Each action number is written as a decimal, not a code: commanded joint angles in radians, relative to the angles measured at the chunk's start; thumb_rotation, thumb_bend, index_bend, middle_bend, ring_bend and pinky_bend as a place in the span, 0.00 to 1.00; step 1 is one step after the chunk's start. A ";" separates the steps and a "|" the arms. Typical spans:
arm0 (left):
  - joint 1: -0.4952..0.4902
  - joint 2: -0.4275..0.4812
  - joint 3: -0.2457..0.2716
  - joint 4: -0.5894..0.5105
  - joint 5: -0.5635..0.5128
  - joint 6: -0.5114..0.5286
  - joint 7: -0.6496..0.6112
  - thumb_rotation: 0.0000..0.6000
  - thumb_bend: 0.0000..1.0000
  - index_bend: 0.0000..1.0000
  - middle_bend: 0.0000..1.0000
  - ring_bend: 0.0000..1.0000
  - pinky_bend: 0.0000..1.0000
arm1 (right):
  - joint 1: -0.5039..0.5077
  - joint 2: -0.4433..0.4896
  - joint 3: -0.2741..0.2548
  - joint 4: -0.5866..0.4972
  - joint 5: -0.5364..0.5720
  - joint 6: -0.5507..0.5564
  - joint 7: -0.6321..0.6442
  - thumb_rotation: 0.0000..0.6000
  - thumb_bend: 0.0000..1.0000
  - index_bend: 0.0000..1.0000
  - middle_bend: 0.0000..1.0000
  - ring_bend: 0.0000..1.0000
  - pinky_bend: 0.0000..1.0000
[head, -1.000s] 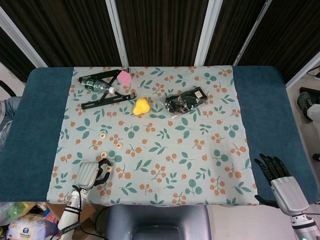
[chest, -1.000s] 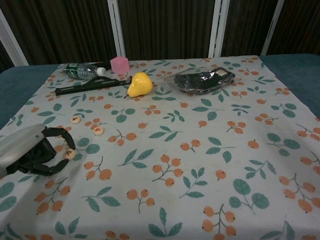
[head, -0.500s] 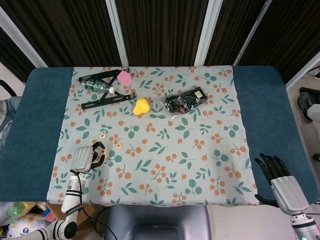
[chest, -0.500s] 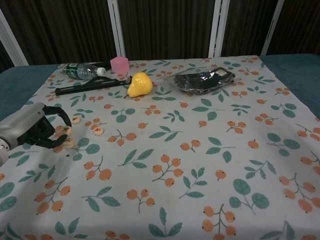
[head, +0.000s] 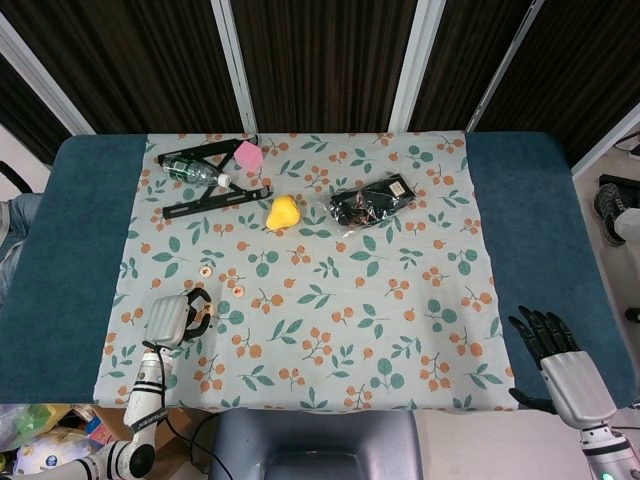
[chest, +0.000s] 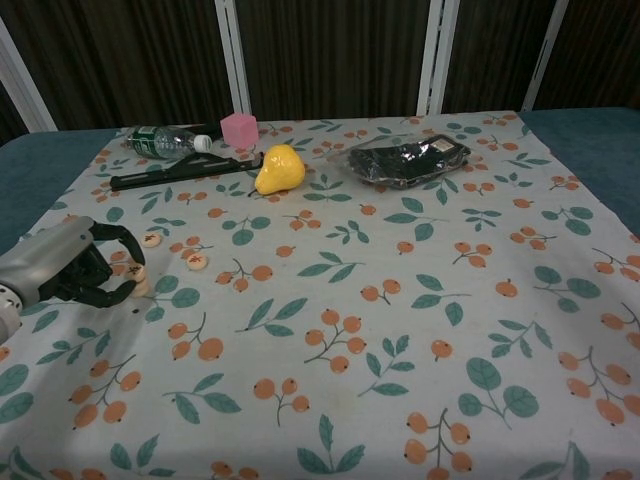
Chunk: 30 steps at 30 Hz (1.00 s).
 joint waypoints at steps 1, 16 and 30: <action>-0.002 -0.001 -0.001 0.002 -0.003 -0.002 0.003 1.00 0.41 0.46 1.00 1.00 1.00 | 0.000 0.001 0.001 0.000 0.000 0.001 0.002 1.00 0.20 0.00 0.00 0.00 0.03; -0.003 0.011 0.009 -0.012 -0.016 -0.009 0.017 1.00 0.41 0.41 1.00 1.00 1.00 | 0.000 0.000 0.001 0.001 0.002 0.002 0.002 1.00 0.20 0.00 0.00 0.00 0.03; -0.004 0.035 -0.003 -0.065 0.019 0.036 -0.023 1.00 0.41 0.40 1.00 1.00 1.00 | 0.001 0.000 0.000 0.000 0.000 -0.001 0.001 1.00 0.20 0.00 0.00 0.00 0.03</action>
